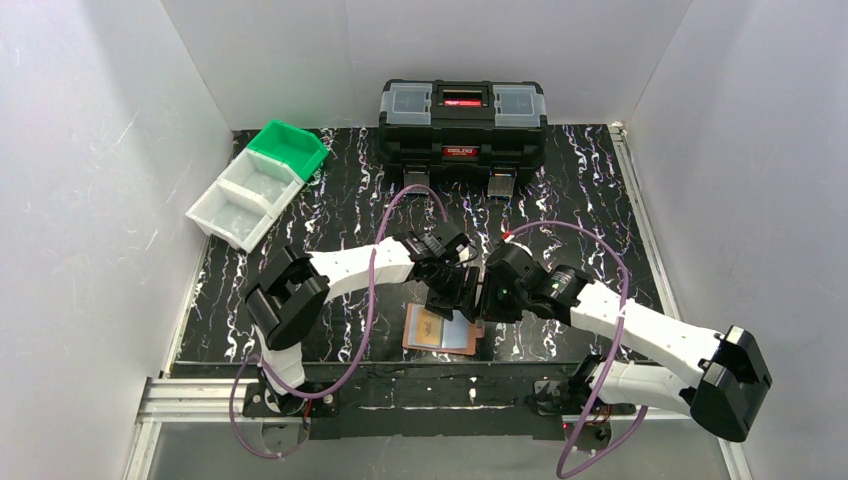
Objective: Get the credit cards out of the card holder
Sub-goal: Remove the credit card from the card holder.
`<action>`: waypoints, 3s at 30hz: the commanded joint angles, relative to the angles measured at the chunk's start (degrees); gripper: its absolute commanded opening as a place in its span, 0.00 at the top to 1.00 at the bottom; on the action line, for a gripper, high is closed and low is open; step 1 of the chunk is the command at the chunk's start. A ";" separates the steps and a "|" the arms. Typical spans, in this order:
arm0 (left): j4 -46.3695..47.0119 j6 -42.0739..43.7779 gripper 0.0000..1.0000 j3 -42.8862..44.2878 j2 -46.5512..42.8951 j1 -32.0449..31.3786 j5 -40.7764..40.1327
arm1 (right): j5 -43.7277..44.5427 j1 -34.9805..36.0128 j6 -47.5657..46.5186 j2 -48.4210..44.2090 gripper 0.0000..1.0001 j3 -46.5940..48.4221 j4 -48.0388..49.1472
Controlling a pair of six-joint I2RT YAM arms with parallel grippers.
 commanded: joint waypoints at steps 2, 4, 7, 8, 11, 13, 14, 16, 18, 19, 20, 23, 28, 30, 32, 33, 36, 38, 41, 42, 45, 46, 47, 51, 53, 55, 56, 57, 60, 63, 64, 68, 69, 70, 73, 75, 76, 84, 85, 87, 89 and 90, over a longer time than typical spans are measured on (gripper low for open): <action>-8.30 2.30 0.44 3.36 -3.04 -0.10 -5.99 | -2.05 0.13 0.32 -0.46 0.63 0.68 1.90; -11.74 3.38 0.44 3.16 -5.22 0.76 -10.07 | -4.98 0.14 0.18 0.67 0.64 0.18 5.40; -15.28 4.41 0.47 0.00 -9.75 2.38 -12.98 | -9.95 0.13 -0.09 3.79 0.64 0.11 10.34; -15.80 4.61 0.48 -1.29 -11.12 2.81 -13.62 | -11.28 0.14 -0.12 4.92 0.64 0.36 11.70; -15.84 4.83 0.53 -5.50 -14.87 4.08 -14.15 | -13.94 0.13 -0.31 8.83 0.65 1.16 15.13; -14.89 4.96 0.57 -7.75 -16.02 4.94 -13.52 | -15.26 0.13 -0.08 11.33 0.66 1.26 16.74; -14.31 5.23 0.60 -8.52 -16.11 5.25 -13.11 | -15.76 0.13 0.03 12.56 0.66 1.19 17.59; -12.76 6.04 0.65 -9.50 -16.14 5.47 -12.28 | -16.65 0.06 0.27 14.56 0.66 0.68 19.58; -11.72 6.66 0.70 -9.69 -15.34 5.65 -11.81 | -18.17 -0.31 0.43 16.50 0.66 0.13 21.87; -11.26 6.85 0.73 -9.68 -14.81 5.70 -11.68 | -18.71 -0.56 0.46 17.58 0.67 -0.09 22.78; -10.83 6.99 0.76 -9.66 -14.24 5.72 -11.70 | -19.19 -0.90 0.53 18.52 0.67 -0.31 23.61; -9.39 7.02 0.81 -10.25 -12.49 5.89 -11.14 | -19.98 -1.60 0.94 20.63 0.67 -1.39 25.44; -6.85 6.21 0.88 -12.10 -10.87 5.97 -10.31 | -20.38 -2.36 0.53 23.17 0.67 -2.79 27.24; -6.27 5.73 0.89 -12.71 -10.37 5.96 -10.27 | -21.36 -2.63 0.49 24.18 0.67 -3.32 28.80; -5.54 5.20 0.90 -13.34 -9.93 5.94 -9.92 | -22.10 -2.76 0.33 25.22 0.67 -3.43 29.83; -5.11 4.83 0.91 -13.84 -9.76 5.95 -9.70 | -22.43 -2.85 0.16 25.85 0.67 -3.32 30.26; -3.93 3.64 0.92 -14.97 -9.42 5.96 -8.98 | -23.26 -3.23 -0.66 27.52 0.67 -2.70 31.34; -3.44 2.73 0.93 -15.38 -9.19 5.95 -8.91 | -23.69 -3.58 -1.38 28.79 0.68 -1.95 31.78; -3.28 1.57 0.94 -15.55 -8.82 5.95 -9.55 | -24.63 -4.12 -2.09 30.16 0.68 -0.56 31.81; -3.33 1.18 0.94 -15.46 -8.64 5.92 -9.77 | -24.76 -4.13 -2.15 30.02 0.68 -0.54 31.81; -4.40 0.11 0.94 -15.08 -7.92 5.92 -10.83 | -24.99 -4.22 -2.37 28.84 0.65 -1.19 31.78; -4.81 -0.31 0.95 -14.88 -7.77 5.88 -11.29 | -24.99 -4.38 -2.45 28.27 0.64 -1.59 31.74; -5.31 -0.84 0.95 -14.74 -7.58 5.88 -11.79 | -25.05 -4.50 -2.52 27.57 0.62 -2.07 31.79; -6.79 -2.86 0.97 -14.79 -7.52 5.80 -13.99 | -25.61 -5.26 -1.69 24.11 0.58 -5.36 33.01; -7.21 -3.66 0.99 -14.88 -7.68 5.78 -14.74 | -26.07 -5.63 -0.91 22.64 0.57 -7.23 34.11; -7.28 -4.46 1.00 -15.16 -7.55 5.79 -14.73 | -26.95 -5.91 0.06 21.50 0.57 -9.15 35.77; -7.31 -4.62 1.00 -15.15 -7.54 5.79 -14.79 | -27.38 -6.01 0.48 21.27 0.58 -9.79 37.07; -7.33 -4.80 1.00 -15.17 -7.50 5.79 -14.86 | -27.70 -6.10 0.92 21.23 0.59 -10.26 37.88; -7.33 -5.07 1.00 -15.07 -7.34 5.79 -14.81 | -28.82 -6.12 1.99 21.92 0.61 -11.21 40.31; -7.33 -5.32 1.00 -14.98 -7.14 5.75 -14.58 | -29.89 -6.19 2.94 23.65 0.68 -11.56 42.82; -7.31 -5.50 1.00 -15.04 -7.04 5.78 -14.50 | -30.17 -6.20 3.29 24.06 0.69 -11.75 43.56; -7.33 -6.06 1.00 -15.07 -6.77 5.79 -14.34 | -30.69 -6.33 4.35 25.09 0.75 -12.66 45.81; -7.28 -6.27 1.00 -15.11 -6.73 5.79 -14.43 | -30.70 -6.37 4.58 25.16 0.76 -12.82 46.05; -7.32 -6.36 1.00 -15.17 -6.66 5.79 -14.49 | -30.70 -6.47 4.63 25.11 0.78 -13.06 46.27; -7.48 -6.90 1.00 -15.24 -6.50 5.78 -14.82 | -30.47 -6.78 4.96 24.59 0.81 -13.84 46.63; -7.86 -7.15 1.00 -15.25 -6.27 5.79 -15.15 | -30.27 -7.34 5.08 23.89 0.83 -14.71 46.70; -8.12 -7.29 1.00 -15.29 -6.12 5.78 -15.41 | -30.14 -7.60 5.02 23.49 0.84 -15.09 46.68; -8.89 -8.20 1.00 -15.85 -6.05 5.79 -16.29 | -30.06 -9.16 4.63 21.45 0.90 -16.88 46.81; -8.90 -8.17 1.00 -15.85 -6.04 5.79 -16.29 | -30.15 -9.18 4.60 21.42 0.90 -16.93 47.03; -8.91 -8.17 1.00 -15.85 -6.09 5.79 -16.22 | -30.68 -9.19 4.49 21.65 0.85 -16.88 47.71; -8.91 -8.16 1.00 -15.66 -6.06 5.80 -16.12 | -31.12 -9.21 4.41 22.17 0.78 -16.61 48.40; -8.91 -8.13 1.00 -15.60 -6.03 5.78 -16.12 | -31.40 -9.19 4.48 22.43 0.73 -16.51 48.75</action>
